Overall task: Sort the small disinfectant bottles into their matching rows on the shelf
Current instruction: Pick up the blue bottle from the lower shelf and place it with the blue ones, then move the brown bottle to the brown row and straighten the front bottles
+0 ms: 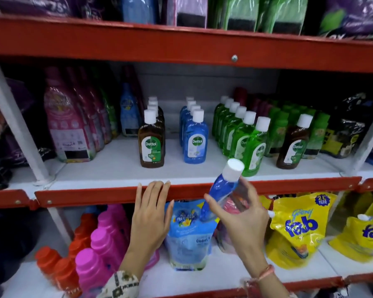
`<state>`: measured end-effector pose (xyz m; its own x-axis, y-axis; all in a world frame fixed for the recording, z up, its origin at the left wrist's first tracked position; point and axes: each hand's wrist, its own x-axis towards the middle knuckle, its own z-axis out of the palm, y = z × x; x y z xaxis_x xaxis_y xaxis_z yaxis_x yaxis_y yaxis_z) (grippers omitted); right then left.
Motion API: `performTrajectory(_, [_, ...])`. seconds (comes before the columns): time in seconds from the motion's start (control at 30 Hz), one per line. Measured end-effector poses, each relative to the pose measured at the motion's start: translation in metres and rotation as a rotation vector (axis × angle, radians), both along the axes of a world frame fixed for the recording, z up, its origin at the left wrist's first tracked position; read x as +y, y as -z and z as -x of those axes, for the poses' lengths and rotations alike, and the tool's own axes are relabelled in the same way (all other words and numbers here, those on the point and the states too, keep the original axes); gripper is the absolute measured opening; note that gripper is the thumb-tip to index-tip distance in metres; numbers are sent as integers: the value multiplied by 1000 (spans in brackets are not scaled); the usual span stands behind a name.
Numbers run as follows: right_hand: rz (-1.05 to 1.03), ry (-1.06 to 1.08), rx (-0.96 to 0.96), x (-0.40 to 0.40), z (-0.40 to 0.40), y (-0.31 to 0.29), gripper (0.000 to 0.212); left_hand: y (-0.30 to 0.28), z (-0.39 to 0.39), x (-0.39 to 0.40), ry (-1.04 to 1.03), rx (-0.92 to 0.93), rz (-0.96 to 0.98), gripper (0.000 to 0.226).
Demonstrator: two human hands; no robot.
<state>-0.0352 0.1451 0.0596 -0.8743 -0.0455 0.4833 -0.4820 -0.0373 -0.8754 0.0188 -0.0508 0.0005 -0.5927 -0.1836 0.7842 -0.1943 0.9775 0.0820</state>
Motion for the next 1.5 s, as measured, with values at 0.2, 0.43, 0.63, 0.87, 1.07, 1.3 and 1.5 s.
performTrajectory(0.2, [113,-9,45,-17,35,-61,78,3,1,-2,-2,-7,-5,47])
performTrajectory(0.43, [-123,63,48,-55,88,-67,70,5,2,-2,-10,-12,-2,47])
performTrajectory(0.63, [-225,73,41,-69,102,-65,71,6,2,-2,-19,-18,6,48])
performTrajectory(0.87, [-255,45,106,-72,110,-49,75,5,3,3,-42,-4,8,47])
performTrajectory(1.07, [-287,-3,127,-45,103,-40,83,4,3,7,-70,-23,9,48])
performTrajectory(1.3, [-33,229,131,38,121,-30,28,-2,12,23,-46,-62,90,56])
performTrajectory(1.5, [-316,443,-81,88,204,-27,76,-15,39,42,-47,-123,93,59])
